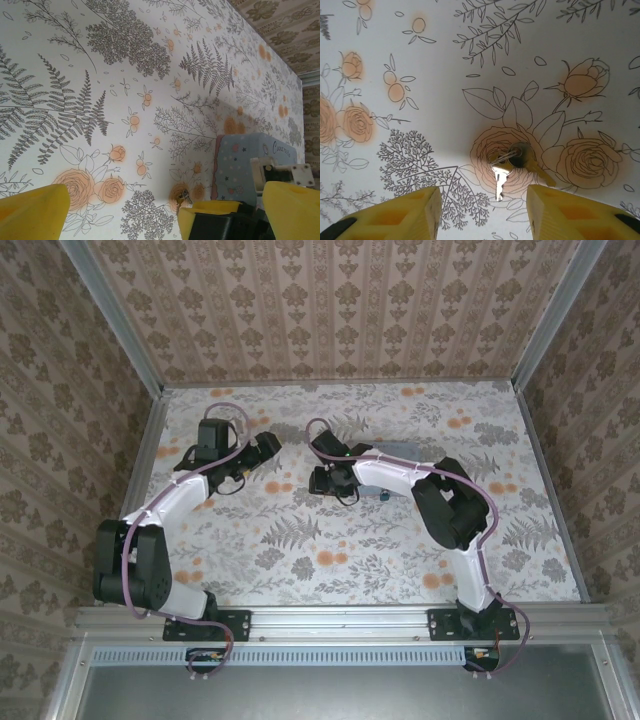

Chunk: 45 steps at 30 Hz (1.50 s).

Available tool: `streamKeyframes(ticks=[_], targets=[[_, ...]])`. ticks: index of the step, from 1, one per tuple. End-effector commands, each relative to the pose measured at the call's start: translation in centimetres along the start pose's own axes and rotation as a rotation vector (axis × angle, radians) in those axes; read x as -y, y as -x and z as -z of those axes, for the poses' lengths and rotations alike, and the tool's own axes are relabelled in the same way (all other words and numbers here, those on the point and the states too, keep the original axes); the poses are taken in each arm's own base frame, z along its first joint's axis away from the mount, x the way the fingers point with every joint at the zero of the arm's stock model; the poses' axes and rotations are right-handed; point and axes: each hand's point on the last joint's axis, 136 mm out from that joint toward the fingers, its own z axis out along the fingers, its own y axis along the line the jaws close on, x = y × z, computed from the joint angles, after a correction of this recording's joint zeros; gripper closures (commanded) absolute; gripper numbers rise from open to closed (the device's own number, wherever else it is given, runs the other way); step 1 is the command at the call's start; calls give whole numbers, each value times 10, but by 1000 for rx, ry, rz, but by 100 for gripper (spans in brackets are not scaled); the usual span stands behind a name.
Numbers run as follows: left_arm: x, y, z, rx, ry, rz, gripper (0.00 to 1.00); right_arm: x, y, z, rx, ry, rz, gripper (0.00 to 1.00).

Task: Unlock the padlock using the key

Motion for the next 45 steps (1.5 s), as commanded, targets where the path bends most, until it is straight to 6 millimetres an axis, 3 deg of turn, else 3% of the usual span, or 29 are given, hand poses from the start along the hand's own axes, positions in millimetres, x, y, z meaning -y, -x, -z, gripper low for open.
streamKeyframes(ticks=[1,7,25,36,45], targets=[[3,4,5,20,-21,5,0,1,-10,-14,-38,3,-24,50],[0,5,5,21,-19,11,0,0,-6,-21,-41,-13,-31,51],[-4,-1,3,24,-40,46,0,23,2,-31,-52,-247,82,53],[-6,-2,3,22,-39,54,0,14,5,-47,-33,-293,91,66],[-6,-3,2,20,-37,55,0,17,-2,-52,-37,-283,93,86]])
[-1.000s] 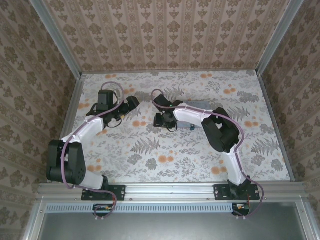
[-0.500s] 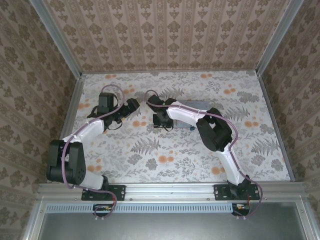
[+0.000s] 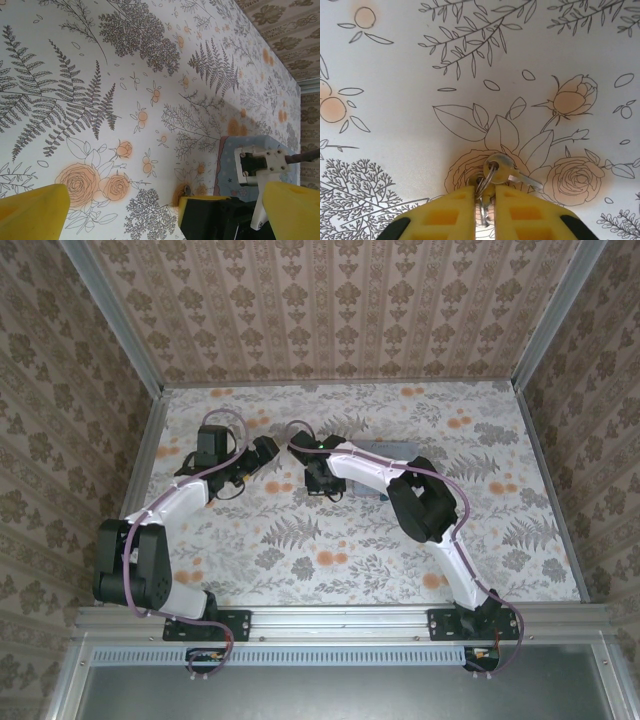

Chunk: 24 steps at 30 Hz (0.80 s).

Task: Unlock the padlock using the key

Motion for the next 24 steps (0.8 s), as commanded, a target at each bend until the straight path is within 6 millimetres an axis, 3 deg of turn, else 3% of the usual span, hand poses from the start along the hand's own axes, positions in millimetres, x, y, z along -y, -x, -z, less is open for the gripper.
streamKeyframes(ticks=[1,6,12,17,24], targets=[[7,3,7,16,-29,0,0,-3,-8,-36,0,7,8,88],[6,3,5,9,-23,4,0,-9,-11,-31,0,60,8,100],[8,2,4,-2,-18,5,0,-13,-9,-16,27,112,9,100],[14,3,4,-12,-28,7,0,-19,-1,13,78,191,1,100],[41,3,-1,-44,-114,41,0,-24,13,62,133,382,-45,100]])
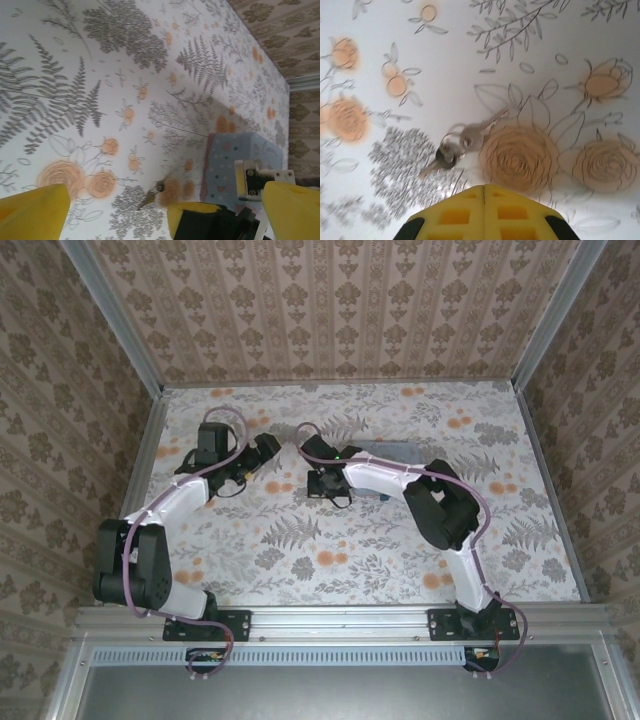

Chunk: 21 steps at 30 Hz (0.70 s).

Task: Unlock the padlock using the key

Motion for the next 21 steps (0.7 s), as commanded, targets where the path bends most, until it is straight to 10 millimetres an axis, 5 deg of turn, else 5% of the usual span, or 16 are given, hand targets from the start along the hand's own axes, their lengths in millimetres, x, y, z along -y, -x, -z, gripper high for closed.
streamKeyframes(ticks=[1,8,10,13,21], targets=[[28,4,-4,-21,-87,26,0,-22,23,39,59,171,-26,100],[41,1,-15,-41,-115,44,0,-15,32,50,74,200,-51,98],[39,2,-14,-32,-103,44,0,-15,31,45,59,193,-57,74],[30,7,-10,-13,-70,50,0,-19,30,37,40,177,-60,58],[-6,23,6,56,-13,118,0,-18,26,16,-27,23,-61,45]])
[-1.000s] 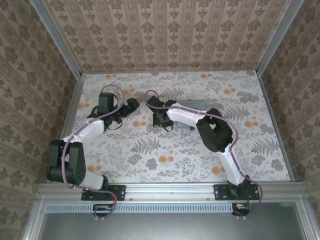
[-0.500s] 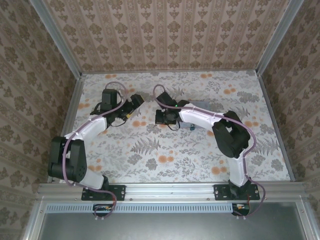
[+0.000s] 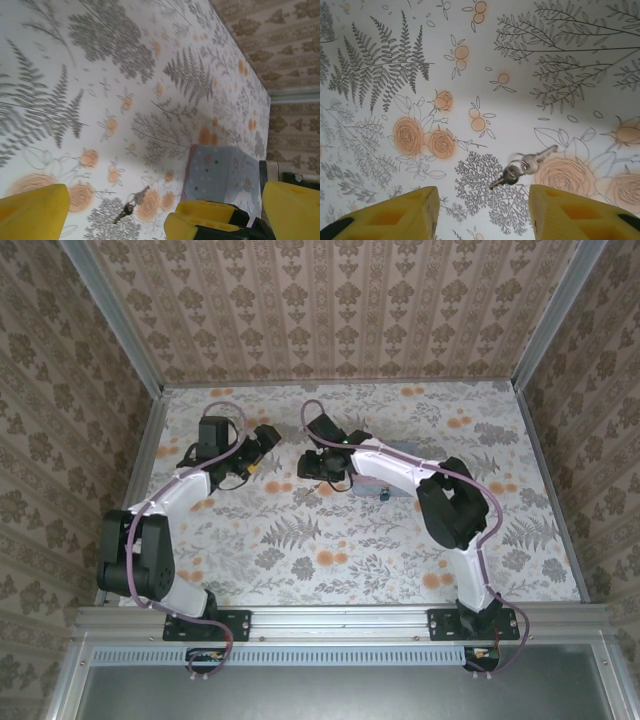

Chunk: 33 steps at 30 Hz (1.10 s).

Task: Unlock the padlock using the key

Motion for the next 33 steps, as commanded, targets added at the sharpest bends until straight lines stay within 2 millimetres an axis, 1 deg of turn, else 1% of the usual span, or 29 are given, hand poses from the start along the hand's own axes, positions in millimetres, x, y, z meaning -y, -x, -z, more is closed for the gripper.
streamKeyframes(ticks=[1,5,9,15,24,30,33], targets=[[-10,7,13,45,17,29,0,16,-13,-9,-56,-149,-25,44],[-21,7,19,70,34,46,0,24,-16,-17,-69,-240,-69,42],[-30,5,22,87,37,68,0,29,-20,-23,-86,-274,-124,43],[-42,1,22,94,37,98,0,28,-21,-31,-116,-301,-158,44],[-48,-1,23,102,25,105,0,34,-22,-42,-147,-364,-171,45],[-52,-4,22,102,20,113,0,41,-29,-52,-174,-397,-178,47],[-55,-5,22,100,18,118,0,42,-32,-56,-185,-407,-179,49]])
